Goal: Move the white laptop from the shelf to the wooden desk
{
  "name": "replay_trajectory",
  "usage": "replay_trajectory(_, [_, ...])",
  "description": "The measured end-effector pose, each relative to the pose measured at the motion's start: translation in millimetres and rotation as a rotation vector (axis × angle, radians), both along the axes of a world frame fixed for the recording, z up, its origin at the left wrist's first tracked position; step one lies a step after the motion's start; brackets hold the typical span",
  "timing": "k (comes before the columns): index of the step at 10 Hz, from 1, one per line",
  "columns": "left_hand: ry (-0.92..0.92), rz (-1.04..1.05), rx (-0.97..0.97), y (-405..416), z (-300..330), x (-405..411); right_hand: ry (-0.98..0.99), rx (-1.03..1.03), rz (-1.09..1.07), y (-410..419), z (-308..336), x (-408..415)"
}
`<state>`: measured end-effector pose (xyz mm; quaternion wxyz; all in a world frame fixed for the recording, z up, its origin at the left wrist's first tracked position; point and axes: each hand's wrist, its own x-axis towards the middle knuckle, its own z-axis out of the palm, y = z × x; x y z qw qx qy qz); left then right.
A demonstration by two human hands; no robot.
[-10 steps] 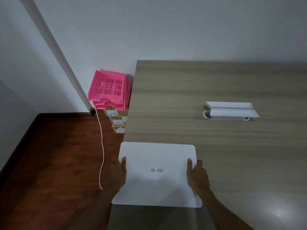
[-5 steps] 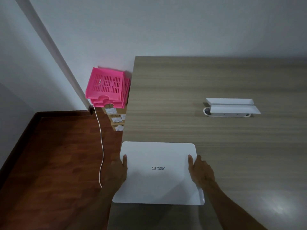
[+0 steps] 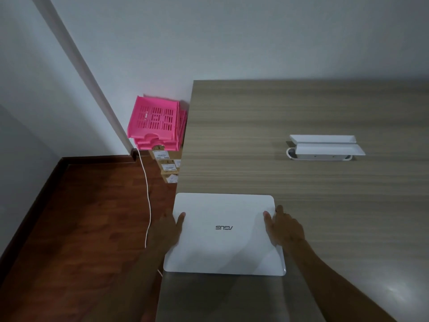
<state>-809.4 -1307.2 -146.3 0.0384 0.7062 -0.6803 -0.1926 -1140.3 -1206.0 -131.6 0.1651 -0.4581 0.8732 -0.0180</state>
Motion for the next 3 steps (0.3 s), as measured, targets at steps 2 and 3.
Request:
replay_trajectory(2, [-0.042, -0.288, -0.191, 24, 34, 6, -0.088, -0.233, 0.264, 11, 39, 16])
replay_trajectory(3, [-0.043, -0.341, -0.203, 46, 48, 2, -0.132, -0.259, 0.308, 33, 43, 34])
